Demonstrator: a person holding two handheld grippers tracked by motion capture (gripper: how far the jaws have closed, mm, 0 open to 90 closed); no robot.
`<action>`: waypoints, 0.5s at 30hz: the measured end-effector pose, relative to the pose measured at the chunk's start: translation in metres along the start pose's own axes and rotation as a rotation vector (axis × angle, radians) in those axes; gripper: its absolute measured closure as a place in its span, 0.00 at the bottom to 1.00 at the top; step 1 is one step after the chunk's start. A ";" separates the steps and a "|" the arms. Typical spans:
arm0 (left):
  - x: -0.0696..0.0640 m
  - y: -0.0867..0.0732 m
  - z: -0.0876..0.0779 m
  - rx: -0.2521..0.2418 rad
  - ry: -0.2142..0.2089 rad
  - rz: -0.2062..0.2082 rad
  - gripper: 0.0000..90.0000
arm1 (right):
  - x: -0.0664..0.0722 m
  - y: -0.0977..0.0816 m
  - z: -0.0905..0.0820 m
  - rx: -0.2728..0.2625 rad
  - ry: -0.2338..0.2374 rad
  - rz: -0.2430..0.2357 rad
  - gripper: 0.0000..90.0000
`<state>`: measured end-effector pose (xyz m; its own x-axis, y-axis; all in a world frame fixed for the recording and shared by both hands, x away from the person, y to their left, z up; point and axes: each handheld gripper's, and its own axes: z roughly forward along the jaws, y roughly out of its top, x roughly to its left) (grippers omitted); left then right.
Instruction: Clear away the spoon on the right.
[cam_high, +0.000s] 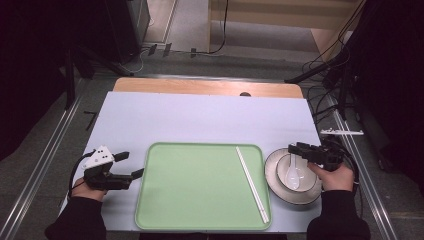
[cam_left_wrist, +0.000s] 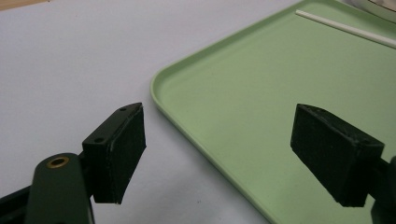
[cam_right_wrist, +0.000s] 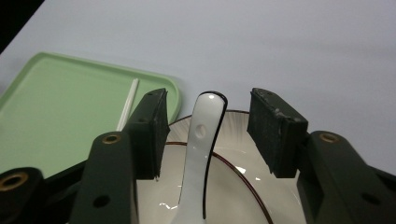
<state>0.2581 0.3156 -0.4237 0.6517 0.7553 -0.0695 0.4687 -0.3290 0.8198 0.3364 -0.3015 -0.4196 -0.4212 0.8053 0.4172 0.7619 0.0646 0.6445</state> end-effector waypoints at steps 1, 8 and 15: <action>0.000 0.000 0.000 0.000 -0.001 0.000 0.20 | 0.000 0.000 0.001 0.004 0.000 -0.001 0.57; 0.000 0.000 0.000 0.003 0.000 0.001 0.20 | 0.003 0.001 0.007 0.029 -0.008 0.007 0.68; 0.000 0.000 0.000 0.001 -0.001 0.004 0.20 | 0.002 0.002 0.011 0.046 -0.007 0.003 0.78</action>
<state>0.2582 0.3152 -0.4235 0.6543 0.7533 -0.0670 0.4670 -0.3327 0.8193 0.3421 -0.2933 -0.4247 -0.4159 0.8094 0.4146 0.7851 0.0895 0.6129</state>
